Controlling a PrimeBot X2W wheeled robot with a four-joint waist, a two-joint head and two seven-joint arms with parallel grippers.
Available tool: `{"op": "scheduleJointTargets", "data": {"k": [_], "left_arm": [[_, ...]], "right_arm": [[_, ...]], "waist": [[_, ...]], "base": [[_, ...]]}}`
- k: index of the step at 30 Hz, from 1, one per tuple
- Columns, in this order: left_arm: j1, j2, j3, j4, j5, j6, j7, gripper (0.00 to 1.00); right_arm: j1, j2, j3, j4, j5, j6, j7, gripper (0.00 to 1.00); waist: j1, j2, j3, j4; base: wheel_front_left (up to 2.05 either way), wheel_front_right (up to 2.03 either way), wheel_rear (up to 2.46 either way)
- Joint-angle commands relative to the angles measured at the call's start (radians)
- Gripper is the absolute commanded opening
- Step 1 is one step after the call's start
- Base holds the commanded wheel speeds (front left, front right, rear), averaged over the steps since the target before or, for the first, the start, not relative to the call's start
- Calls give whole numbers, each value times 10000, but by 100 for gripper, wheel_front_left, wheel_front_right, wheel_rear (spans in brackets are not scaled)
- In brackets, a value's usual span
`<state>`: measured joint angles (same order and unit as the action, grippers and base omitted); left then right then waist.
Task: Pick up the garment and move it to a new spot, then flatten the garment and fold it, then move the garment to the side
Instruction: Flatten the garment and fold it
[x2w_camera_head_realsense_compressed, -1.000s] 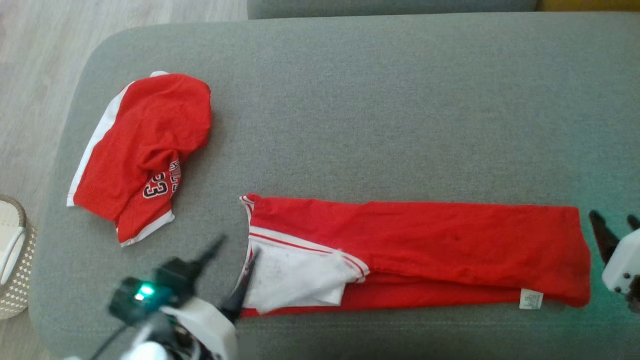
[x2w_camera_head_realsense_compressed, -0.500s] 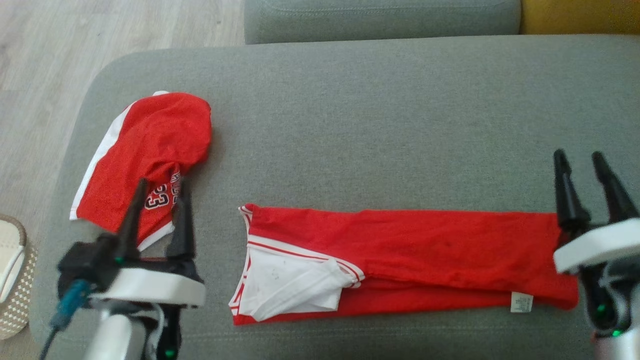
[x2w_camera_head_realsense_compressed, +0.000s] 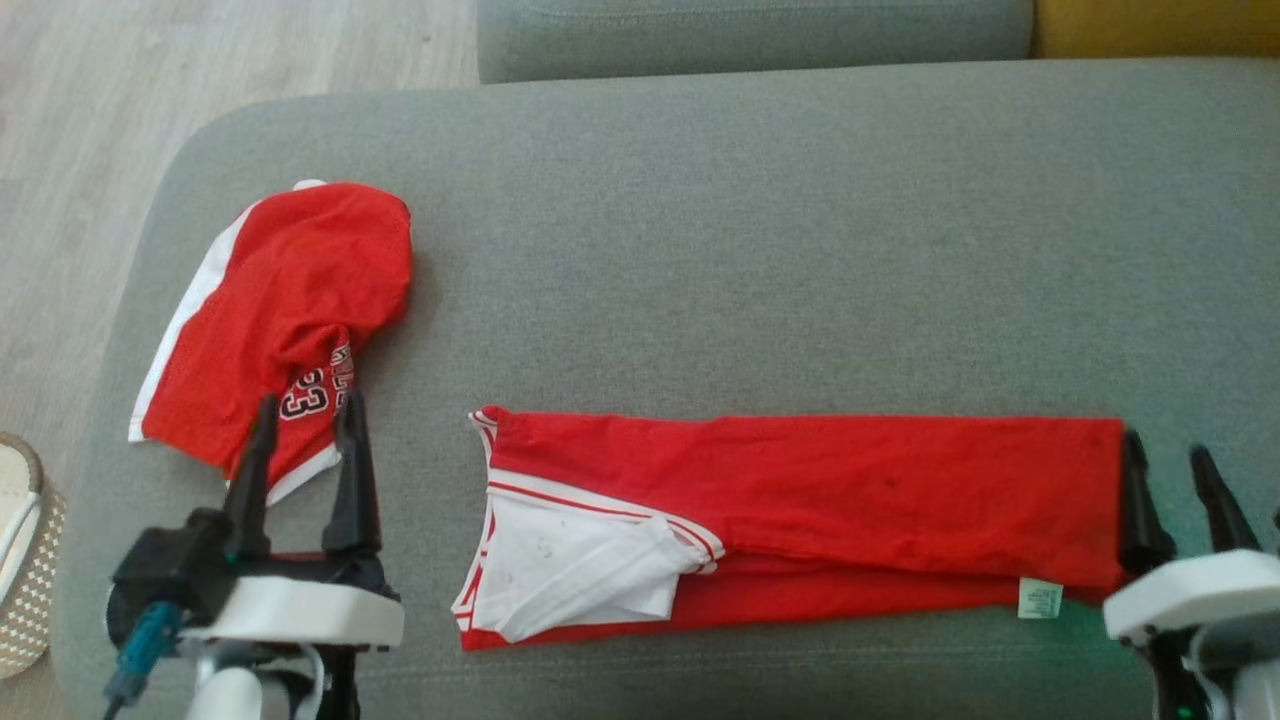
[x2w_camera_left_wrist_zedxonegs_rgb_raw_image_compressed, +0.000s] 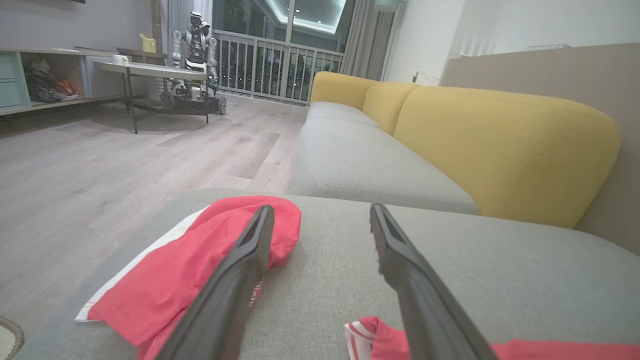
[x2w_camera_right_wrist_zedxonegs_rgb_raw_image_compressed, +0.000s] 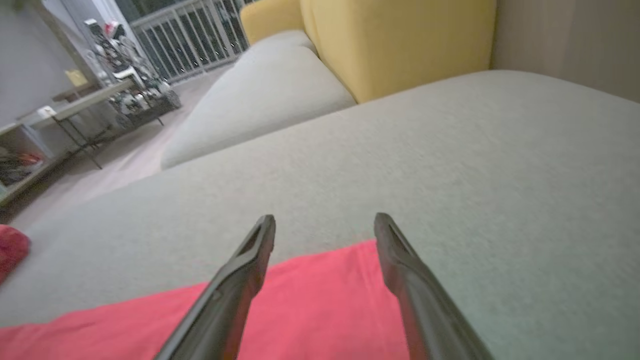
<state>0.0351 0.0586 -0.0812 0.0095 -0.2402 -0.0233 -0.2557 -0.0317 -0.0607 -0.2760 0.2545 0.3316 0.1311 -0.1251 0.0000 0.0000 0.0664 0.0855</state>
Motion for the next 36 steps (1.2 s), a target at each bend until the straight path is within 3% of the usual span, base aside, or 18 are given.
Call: {"op": "scheduleJointTargets", "data": {"k": [1,15,28,29,30,31,36], "left_arm": [[-364,-5,320,-202,139,-89,-59,100],[-820,-79,114,98,345,-415,-60,100],[-1046,-82,212,104,420,-355,-60,100],[-1051,-82,234,108,424,-342,-60,100],[-1055,-82,259,110,423,-329,-60,100],[-1057,-82,283,111,419,-320,-60,100],[-1029,-83,345,126,412,-295,-60,100]], "right_arm": [[-477,-24,-10,-37,-155,-4,84,100],[-1957,87,-1306,2742,46,-4,1236,100],[-2539,16,-1211,4166,-257,-4,1744,100],[-2520,19,-1109,4226,-214,-4,1817,72],[-2495,22,-1013,4257,-187,-4,1863,15],[-2469,23,-915,4273,-174,-4,1904,0],[-2380,-157,-634,4114,-171,-4,1810,0]], "waist": [[0,0,77,-9],[0,0,722,49],[0,0,951,135],[0,0,938,134],[0,0,925,129],[0,0,913,123],[0,0,814,95]], "base": [[0,0,0],[0,0,0],[0,0,0],[0,0,0],[0,0,0],[0,0,0],[0,0,0]]}}
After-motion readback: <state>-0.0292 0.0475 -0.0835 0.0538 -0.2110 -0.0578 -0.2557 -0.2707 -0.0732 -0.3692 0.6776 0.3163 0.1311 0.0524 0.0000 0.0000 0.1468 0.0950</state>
